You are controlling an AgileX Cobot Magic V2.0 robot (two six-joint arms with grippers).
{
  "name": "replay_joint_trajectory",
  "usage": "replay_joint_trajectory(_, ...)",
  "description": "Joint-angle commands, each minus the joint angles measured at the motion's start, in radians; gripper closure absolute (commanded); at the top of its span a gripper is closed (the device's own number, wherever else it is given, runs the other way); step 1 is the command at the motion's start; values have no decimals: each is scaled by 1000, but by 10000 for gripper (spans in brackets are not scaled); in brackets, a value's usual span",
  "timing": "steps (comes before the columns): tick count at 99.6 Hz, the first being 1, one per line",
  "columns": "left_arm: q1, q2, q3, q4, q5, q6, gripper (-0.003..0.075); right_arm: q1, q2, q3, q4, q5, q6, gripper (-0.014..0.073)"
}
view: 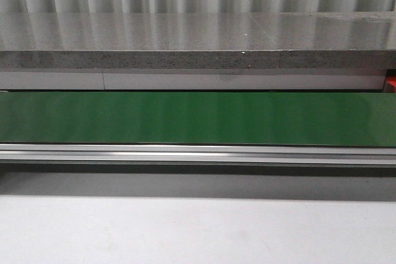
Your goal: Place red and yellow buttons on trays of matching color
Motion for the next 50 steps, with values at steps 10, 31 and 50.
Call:
replay_joint_trajectory(10, -5, 0, -27, -20, -76, -1, 734, 3, -2, -23, -5, -56, -9, 718)
replay_joint_trajectory(31, -5, 0, -27, -34, -79, -4, 461, 3, -2, -23, -5, -56, -9, 718)
replay_joint_trajectory(50, -3, 3, -29, -34, -128, -10, 172, 3, -2, -23, -5, -56, -9, 718)
